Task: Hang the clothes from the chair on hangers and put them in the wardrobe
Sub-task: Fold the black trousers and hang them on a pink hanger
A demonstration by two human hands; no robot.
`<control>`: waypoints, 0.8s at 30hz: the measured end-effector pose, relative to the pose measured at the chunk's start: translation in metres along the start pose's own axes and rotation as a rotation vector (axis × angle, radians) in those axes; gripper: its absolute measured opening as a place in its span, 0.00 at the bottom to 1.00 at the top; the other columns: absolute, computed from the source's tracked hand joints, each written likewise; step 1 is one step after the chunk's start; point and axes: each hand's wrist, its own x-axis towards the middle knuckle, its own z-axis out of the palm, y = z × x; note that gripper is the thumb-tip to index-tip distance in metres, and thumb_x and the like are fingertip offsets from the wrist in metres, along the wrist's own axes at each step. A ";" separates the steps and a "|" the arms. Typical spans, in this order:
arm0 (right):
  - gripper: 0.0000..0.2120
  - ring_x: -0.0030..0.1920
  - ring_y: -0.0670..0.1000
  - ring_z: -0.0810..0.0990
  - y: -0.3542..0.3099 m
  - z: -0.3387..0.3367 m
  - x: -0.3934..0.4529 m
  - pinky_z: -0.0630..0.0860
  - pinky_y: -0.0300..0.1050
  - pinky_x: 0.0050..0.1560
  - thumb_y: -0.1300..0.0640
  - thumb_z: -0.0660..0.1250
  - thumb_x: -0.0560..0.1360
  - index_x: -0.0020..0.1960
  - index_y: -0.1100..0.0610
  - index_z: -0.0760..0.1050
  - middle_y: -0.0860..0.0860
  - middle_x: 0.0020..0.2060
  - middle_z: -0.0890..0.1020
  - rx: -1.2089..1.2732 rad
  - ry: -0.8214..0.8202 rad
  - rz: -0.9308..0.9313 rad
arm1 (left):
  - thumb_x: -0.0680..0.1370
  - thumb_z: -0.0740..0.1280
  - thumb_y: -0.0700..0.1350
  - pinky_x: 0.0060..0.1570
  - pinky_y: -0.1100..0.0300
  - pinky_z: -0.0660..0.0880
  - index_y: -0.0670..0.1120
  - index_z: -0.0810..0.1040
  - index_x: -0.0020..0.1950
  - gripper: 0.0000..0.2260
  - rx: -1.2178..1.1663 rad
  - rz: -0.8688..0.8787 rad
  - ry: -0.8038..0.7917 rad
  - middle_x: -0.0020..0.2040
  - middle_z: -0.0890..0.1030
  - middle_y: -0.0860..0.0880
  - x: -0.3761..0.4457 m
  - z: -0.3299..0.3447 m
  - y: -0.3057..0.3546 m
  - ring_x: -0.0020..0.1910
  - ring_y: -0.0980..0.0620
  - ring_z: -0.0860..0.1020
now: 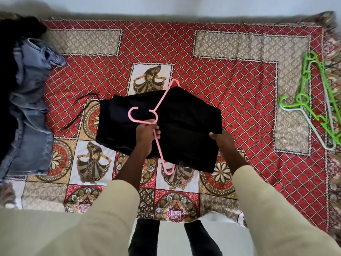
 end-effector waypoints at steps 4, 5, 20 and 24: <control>0.24 0.54 0.54 0.77 -0.020 0.012 -0.021 0.74 0.51 0.53 0.41 0.69 0.73 0.58 0.59 0.74 0.55 0.52 0.78 -0.225 0.177 -0.313 | 0.77 0.66 0.34 0.33 0.59 0.79 0.44 0.78 0.53 0.08 0.122 0.189 -0.145 0.40 0.83 0.47 -0.039 0.056 -0.007 0.33 0.53 0.81; 0.24 0.46 0.51 0.79 -0.034 0.016 -0.030 0.75 0.49 0.48 0.39 0.67 0.73 0.55 0.59 0.76 0.53 0.45 0.79 -0.065 0.045 -0.329 | 0.77 0.66 0.35 0.40 0.57 0.80 0.47 0.79 0.55 0.10 0.209 0.241 -0.219 0.43 0.84 0.48 -0.051 0.069 -0.016 0.38 0.52 0.83; 0.23 0.50 0.55 0.83 -0.027 -0.024 -0.025 0.78 0.55 0.56 0.42 0.71 0.70 0.55 0.59 0.78 0.57 0.50 0.84 0.350 -0.329 -0.050 | 0.76 0.58 0.33 0.39 0.54 0.76 0.54 0.53 0.80 0.35 1.037 0.300 -0.746 0.59 0.79 0.40 -0.062 0.093 -0.047 0.43 0.45 0.80; 0.10 0.34 0.54 0.85 -0.024 -0.044 -0.013 0.82 0.48 0.39 0.72 0.58 0.76 0.44 0.62 0.76 0.60 0.38 0.83 0.151 -0.102 -0.147 | 0.77 0.58 0.31 0.44 0.57 0.76 0.53 0.54 0.80 0.34 0.975 0.200 -0.816 0.63 0.77 0.40 -0.062 0.096 -0.053 0.50 0.46 0.80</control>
